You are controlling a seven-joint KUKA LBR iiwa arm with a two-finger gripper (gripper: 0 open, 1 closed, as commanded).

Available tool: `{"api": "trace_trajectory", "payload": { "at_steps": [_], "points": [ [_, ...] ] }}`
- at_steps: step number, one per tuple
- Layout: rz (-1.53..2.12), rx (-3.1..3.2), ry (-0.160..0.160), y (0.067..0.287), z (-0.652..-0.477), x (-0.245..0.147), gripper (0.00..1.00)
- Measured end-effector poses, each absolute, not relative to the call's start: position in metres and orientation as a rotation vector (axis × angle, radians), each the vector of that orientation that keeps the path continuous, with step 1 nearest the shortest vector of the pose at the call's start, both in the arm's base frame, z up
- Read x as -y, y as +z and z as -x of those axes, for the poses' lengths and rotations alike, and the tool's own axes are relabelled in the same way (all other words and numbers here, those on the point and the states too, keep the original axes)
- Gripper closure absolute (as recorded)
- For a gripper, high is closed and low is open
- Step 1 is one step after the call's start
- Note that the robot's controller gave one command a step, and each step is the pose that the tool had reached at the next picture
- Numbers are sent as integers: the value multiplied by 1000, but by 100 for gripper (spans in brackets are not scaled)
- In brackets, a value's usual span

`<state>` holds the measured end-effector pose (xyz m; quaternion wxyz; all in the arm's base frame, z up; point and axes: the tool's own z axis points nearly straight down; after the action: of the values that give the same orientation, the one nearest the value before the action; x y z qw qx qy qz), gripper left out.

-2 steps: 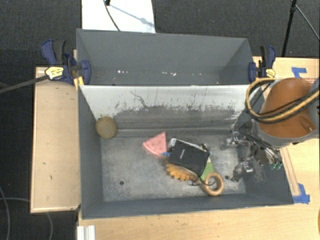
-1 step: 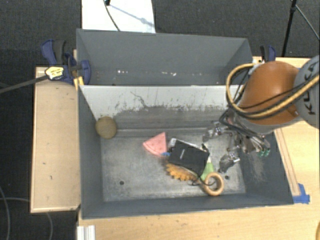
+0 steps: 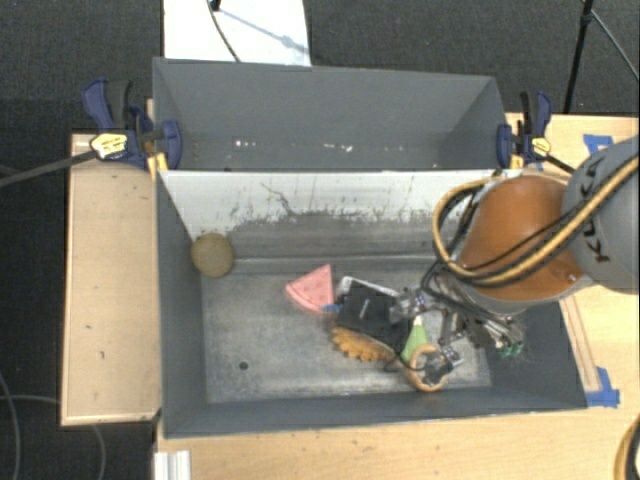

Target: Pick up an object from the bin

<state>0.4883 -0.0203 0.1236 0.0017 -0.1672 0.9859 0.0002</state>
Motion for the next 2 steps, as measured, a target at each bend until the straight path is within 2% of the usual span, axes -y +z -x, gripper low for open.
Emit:
{"api": "trace_trajectory", "payload": {
  "at_steps": [1, 2],
  "points": [
    [133, -3136, 0, 89, -539, 6, 0],
    [99, -3134, -1, 89, -537, 6, 100]
  ]
}}
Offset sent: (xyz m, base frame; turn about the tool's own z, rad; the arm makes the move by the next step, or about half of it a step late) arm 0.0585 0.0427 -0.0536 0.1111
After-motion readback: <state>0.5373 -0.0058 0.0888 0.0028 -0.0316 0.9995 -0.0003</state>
